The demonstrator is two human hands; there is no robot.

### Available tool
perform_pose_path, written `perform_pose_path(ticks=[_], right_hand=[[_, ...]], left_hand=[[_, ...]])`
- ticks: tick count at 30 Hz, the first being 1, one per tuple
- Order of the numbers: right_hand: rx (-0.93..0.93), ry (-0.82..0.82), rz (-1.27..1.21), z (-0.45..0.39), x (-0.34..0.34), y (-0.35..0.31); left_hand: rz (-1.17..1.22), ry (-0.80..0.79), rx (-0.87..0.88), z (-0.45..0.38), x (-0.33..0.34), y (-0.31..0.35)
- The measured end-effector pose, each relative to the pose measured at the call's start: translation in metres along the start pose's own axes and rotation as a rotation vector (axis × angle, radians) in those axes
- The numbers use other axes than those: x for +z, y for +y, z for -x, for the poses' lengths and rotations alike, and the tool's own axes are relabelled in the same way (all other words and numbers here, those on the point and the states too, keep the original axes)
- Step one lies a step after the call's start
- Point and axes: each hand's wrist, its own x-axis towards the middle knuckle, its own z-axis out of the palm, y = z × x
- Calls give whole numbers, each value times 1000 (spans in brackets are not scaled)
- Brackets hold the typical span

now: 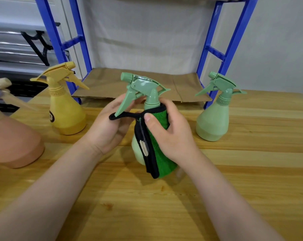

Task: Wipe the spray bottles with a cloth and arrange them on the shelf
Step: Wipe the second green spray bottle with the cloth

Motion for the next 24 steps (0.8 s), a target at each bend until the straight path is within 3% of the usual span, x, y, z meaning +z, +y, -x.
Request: perform_pose_path(ticks=[4, 6, 10, 15, 24], right_hand=[[-15, 114, 171, -1, -4, -1], [-51, 133, 272, 0, -3, -1], [-149, 116, 449, 2, 1, 0], [-248, 137, 552, 3, 5, 4], [-217, 119, 486, 2, 7, 5]], left_hand=[[-11, 193, 18, -3, 1, 6], [-25, 217, 42, -2, 1, 6], [-115, 129, 189, -1, 4, 6], [-223, -6, 194, 1, 2, 0], [-159, 74, 225, 2, 10, 2]])
